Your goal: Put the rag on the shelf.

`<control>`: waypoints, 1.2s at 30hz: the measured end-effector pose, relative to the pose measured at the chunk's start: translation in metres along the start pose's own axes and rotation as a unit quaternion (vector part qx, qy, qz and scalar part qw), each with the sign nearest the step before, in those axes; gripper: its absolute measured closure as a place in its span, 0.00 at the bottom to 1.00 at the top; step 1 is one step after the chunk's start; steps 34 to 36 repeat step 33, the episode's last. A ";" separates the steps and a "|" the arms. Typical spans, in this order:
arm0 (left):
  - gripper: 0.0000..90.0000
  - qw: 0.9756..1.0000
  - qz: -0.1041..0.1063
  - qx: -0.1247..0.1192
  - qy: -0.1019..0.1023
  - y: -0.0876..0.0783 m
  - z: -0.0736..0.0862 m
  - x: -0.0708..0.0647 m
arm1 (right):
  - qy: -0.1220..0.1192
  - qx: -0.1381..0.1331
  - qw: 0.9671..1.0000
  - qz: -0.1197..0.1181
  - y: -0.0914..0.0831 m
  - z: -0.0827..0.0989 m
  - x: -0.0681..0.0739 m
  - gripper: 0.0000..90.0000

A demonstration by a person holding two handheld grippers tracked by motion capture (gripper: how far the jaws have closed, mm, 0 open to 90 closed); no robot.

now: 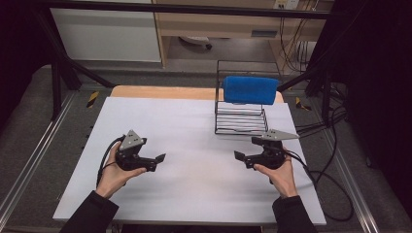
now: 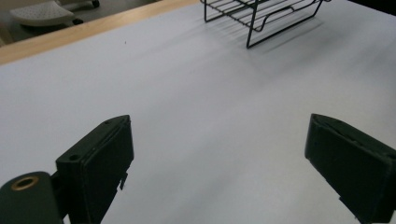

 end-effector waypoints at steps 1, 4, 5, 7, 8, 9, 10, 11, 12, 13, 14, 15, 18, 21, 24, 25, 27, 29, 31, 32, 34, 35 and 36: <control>0.09 1.000 0.000 0.001 -0.001 -0.003 0.006 0.002 | 0.000 0.002 1.000 0.000 0.000 0.005 0.000 0.05; 0.09 1.000 -0.008 0.003 -0.004 -0.010 0.021 0.008 | 0.006 0.011 1.000 -0.004 -0.003 0.022 0.000 0.05; 0.09 1.000 -0.008 0.005 -0.005 -0.013 0.026 0.009 | 0.010 0.012 1.000 -0.005 -0.004 0.027 -0.001 0.05; 0.09 1.000 -0.008 0.012 -0.005 -0.017 0.035 0.011 | 0.016 0.015 1.000 -0.005 -0.008 0.036 -0.003 0.04; 0.09 1.000 -0.005 0.015 -0.006 -0.019 0.039 0.011 | 0.018 0.019 1.000 -0.003 -0.011 0.041 -0.004 0.04; 0.09 1.000 -0.003 0.017 -0.007 -0.021 0.043 0.011 | 0.019 0.021 1.000 0.000 -0.013 0.045 -0.006 0.04; 0.09 1.000 -0.001 0.019 -0.005 -0.022 0.047 0.011 | 0.022 0.024 0.999 0.002 -0.016 0.049 -0.007 0.04; 0.09 1.000 0.001 0.022 -0.007 -0.024 0.051 0.011 | 0.026 0.024 0.999 0.004 -0.019 0.051 -0.008 0.04; 0.09 1.000 0.003 0.025 -0.005 -0.026 0.054 0.012 | 0.027 0.022 0.999 0.005 -0.022 0.054 -0.010 0.04; 0.09 1.000 0.003 0.025 -0.006 -0.027 0.057 0.013 | 0.031 0.022 0.999 0.005 -0.025 0.056 -0.011 0.04; 0.09 1.000 0.001 0.024 -0.006 -0.029 0.059 0.015 | 0.032 0.022 0.999 0.007 -0.028 0.059 -0.013 0.04; 0.09 1.000 0.001 0.023 -0.010 -0.031 0.060 0.017 | 0.031 0.023 0.999 0.008 -0.031 0.061 -0.015 0.04; 0.09 1.000 -0.003 0.023 -0.016 -0.034 0.067 0.021 | 0.035 0.022 0.999 0.011 -0.039 0.068 -0.018 0.04; 0.09 1.000 -0.005 0.027 -0.014 -0.038 0.073 0.024 | 0.029 0.028 0.999 0.016 -0.044 0.074 -0.021 0.04; 0.09 0.999 -0.006 0.025 -0.020 -0.041 0.076 0.026 | 0.025 0.036 0.999 0.017 -0.046 0.078 -0.022 0.04; 0.09 0.999 -0.008 0.025 -0.021 -0.041 0.077 0.027 | 0.025 0.039 0.999 0.017 -0.045 0.080 -0.022 0.04; 0.09 0.999 -0.013 0.025 -0.018 -0.043 0.077 0.030 | 0.020 0.046 0.999 0.017 -0.044 0.082 -0.022 0.03; 0.09 0.999 -0.015 0.026 -0.018 -0.043 0.078 0.031 | 0.018 0.052 0.998 0.015 -0.044 0.084 -0.022 0.03; 0.09 0.999 -0.015 0.027 -0.018 -0.043 0.079 0.031 | 0.016 0.056 0.998 0.016 -0.043 0.085 -0.022 0.03; 0.09 0.999 -0.014 0.027 -0.019 -0.043 0.079 0.030 | 0.017 0.056 0.998 0.016 -0.043 0.086 -0.022 0.03; 0.09 0.999 -0.014 0.027 -0.019 -0.043 0.079 0.030 | 0.018 0.057 0.998 0.016 -0.043 0.086 -0.021 0.03; 0.09 0.999 -0.014 0.027 -0.019 -0.043 0.079 0.030 | 0.018 0.057 0.998 0.016 -0.043 0.086 -0.021 0.03; 0.09 0.999 -0.014 0.027 -0.019 -0.043 0.079 0.030 | 0.018 0.057 0.998 0.016 -0.043 0.086 -0.021 0.03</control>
Point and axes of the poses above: each handheld gripper's, and its own axes: y roughly forward along the jaws, z roughly out of its underside, x roughly to its left, the point moved 10 cm from there along y, roughly forward along the jaws, and after that the axes turned 12 degrees about -x, right-handed, at the moved point
